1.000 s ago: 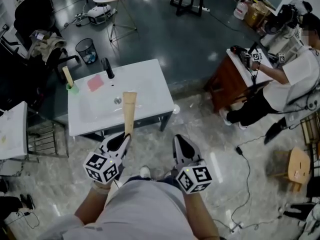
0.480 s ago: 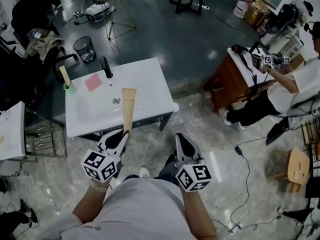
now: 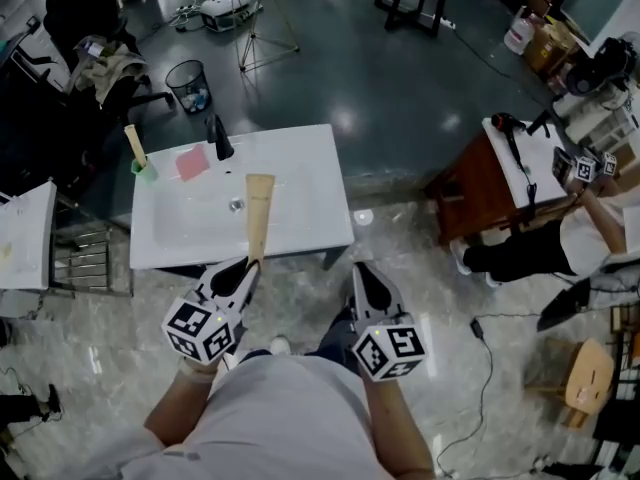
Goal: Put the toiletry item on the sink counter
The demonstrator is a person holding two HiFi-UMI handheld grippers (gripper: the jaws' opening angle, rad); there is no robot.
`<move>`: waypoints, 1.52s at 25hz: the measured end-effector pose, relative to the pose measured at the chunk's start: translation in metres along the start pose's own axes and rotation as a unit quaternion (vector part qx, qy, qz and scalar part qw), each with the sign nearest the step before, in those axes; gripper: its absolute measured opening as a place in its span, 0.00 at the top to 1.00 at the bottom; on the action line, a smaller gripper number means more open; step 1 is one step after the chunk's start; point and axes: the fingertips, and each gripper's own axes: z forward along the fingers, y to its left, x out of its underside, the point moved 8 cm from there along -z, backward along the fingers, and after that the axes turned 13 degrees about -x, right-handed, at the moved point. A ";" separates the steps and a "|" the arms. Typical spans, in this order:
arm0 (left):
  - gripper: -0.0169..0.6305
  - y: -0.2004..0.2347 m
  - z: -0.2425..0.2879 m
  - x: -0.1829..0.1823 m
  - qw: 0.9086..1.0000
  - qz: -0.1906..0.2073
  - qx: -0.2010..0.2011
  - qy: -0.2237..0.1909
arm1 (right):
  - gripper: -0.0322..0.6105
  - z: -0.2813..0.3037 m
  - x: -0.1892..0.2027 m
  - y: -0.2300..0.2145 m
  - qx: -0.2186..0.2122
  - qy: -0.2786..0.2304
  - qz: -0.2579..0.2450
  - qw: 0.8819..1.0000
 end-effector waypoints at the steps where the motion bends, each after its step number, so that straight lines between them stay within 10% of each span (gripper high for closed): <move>1: 0.89 -0.001 0.011 -0.001 1.000 -0.001 -0.005 0.001 | 0.91 0.006 -0.003 -0.011 -0.005 0.003 0.002 1.000; 28: 0.90 -0.100 0.301 -0.106 0.990 -0.037 -0.133 0.021 | 0.91 0.133 -0.155 -0.309 -0.153 0.091 0.022 0.984; 38: 0.90 -0.111 0.363 -0.110 0.985 -0.076 -0.148 0.039 | 0.91 0.150 -0.174 -0.353 -0.177 0.120 0.019 0.977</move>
